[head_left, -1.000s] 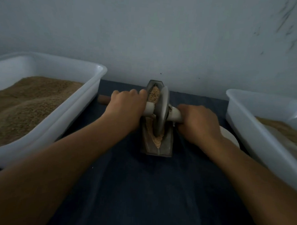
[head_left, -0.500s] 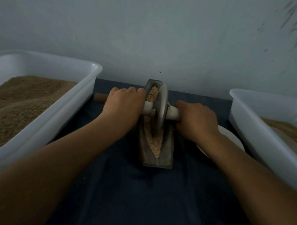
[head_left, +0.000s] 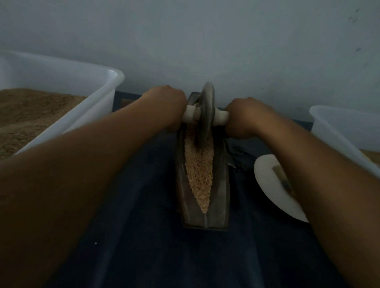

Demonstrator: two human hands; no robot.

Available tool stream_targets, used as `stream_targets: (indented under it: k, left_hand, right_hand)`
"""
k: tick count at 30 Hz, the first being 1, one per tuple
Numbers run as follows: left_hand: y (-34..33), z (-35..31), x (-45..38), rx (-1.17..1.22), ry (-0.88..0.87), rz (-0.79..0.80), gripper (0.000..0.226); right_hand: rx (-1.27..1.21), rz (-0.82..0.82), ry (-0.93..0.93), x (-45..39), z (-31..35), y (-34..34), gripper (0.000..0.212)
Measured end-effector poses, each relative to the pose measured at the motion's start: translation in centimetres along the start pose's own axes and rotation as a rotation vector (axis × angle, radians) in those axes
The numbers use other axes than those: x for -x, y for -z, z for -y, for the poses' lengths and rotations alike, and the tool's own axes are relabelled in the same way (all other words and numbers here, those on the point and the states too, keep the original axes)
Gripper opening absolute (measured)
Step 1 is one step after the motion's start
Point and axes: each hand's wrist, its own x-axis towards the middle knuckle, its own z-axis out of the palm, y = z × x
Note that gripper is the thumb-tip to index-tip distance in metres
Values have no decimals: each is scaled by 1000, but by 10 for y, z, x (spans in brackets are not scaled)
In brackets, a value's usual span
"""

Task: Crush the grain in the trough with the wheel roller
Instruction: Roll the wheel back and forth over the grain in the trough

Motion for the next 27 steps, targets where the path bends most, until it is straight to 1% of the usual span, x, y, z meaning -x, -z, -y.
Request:
stream_targets:
  k: [5,8,11,15,17,22,25,27]
  left_hand:
    - [-9,3,16,53,-1,-33,55]
    - [-11,0,33,114,15,-48,56]
    - [-8,-5,53,97,9,-84,54]
    - [-6,-14,77,41,-21,-198,52]
    - [-4,-17,91,25,-36,-228,52]
    - [-1,-16,116,41,-61,-246,51]
    - [-1,-14,123,69,-72,-253,56]
    - [-4,-13,122,67,-70,-256,56]
  right_hand:
    - [36,-113,-20,18,6,-2,24]
    - [40,-194,4,39,7,-8,16]
    - [-3,-261,32,67,8,-14,16]
    - [-49,-321,39,100,8,-25,27]
    - [-55,-360,59,117,9,-26,26]
    - [-73,-404,121,144,12,-20,20]
    - [-55,-433,144,148,14,-16,20]
    - [-50,-449,145,147,15,-17,23]
